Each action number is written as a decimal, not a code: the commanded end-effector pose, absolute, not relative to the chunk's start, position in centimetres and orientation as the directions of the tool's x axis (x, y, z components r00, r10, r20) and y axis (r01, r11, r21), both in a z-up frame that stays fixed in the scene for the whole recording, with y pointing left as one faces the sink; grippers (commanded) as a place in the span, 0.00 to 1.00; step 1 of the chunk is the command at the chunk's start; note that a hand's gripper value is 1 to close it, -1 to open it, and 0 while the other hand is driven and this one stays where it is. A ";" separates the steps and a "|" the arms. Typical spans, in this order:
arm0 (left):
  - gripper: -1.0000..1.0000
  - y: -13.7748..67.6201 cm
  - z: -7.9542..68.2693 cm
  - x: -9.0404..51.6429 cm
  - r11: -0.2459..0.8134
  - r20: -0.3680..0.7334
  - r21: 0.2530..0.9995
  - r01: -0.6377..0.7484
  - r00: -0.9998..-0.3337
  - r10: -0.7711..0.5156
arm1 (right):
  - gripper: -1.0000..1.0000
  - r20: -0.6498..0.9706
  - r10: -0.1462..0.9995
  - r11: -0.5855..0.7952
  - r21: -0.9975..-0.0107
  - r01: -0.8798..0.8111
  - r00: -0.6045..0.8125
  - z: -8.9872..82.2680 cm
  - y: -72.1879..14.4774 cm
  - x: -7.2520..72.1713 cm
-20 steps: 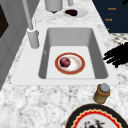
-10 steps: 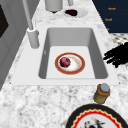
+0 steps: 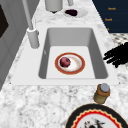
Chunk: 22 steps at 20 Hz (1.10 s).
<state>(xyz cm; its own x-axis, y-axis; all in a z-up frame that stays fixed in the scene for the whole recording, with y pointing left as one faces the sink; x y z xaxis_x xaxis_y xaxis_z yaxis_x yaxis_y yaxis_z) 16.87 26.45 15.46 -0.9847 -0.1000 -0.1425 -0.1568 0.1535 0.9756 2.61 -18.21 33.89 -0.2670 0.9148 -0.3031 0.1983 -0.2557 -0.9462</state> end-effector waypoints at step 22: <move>0.50 26.5 15.5 16.9 0.153 -0.143 0.976 -0.157 -0.985 -0.100 | 0.00 -0.230 0.886 -0.229 -0.972 0.050 -0.402 40.2 -19.6 2.3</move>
